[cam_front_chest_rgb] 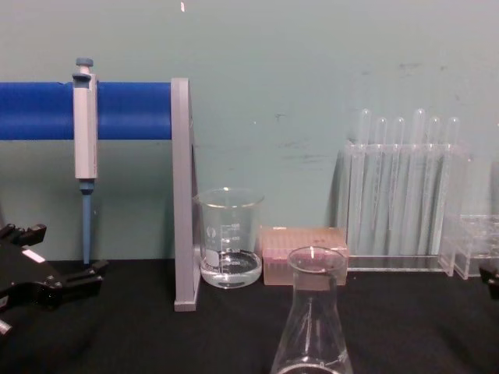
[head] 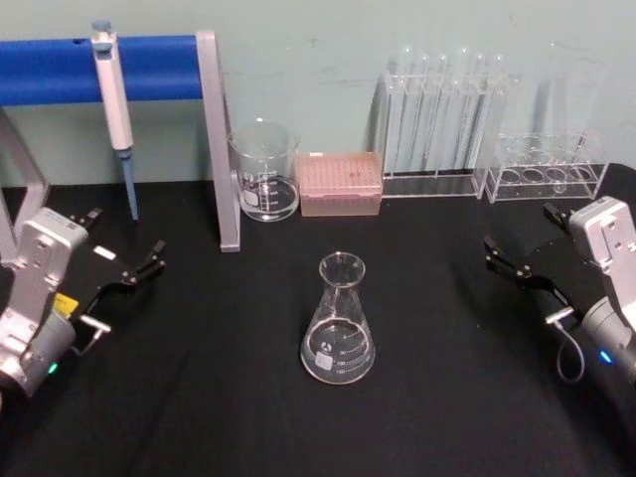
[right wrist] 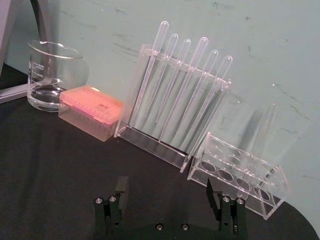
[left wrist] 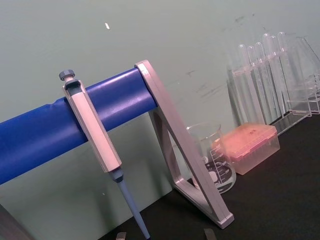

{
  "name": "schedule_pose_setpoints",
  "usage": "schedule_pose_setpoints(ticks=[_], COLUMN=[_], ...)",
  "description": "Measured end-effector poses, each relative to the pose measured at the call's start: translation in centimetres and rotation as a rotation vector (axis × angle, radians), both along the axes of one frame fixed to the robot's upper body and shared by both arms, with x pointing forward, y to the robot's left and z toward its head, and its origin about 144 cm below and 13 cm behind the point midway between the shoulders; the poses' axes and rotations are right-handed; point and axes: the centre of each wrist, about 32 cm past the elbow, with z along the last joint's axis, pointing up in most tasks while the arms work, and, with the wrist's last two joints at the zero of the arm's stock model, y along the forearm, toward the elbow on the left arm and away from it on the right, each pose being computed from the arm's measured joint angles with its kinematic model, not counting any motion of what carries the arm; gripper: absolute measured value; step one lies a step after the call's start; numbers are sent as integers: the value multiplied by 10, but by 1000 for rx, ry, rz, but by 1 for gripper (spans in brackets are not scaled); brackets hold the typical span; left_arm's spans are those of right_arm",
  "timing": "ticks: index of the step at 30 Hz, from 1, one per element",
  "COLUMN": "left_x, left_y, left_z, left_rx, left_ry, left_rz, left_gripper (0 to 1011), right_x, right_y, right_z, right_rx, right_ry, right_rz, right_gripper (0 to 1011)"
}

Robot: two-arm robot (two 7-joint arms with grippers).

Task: Grasp the erlenmeyer flask with one hand, shake it three times, then place it back.

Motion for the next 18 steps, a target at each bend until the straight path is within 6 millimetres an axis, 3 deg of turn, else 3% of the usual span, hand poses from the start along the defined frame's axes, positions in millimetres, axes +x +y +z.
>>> schedule_pose_setpoints(ticks=[18], left_x=[0], left_y=[0], left_z=[0], left_rx=[0], left_ry=[0], left_rz=[0], left_gripper=[1001], right_x=[0], right_y=[0], right_z=[0], right_rx=[0], right_ry=[0], right_rz=[0], right_gripper=[1000])
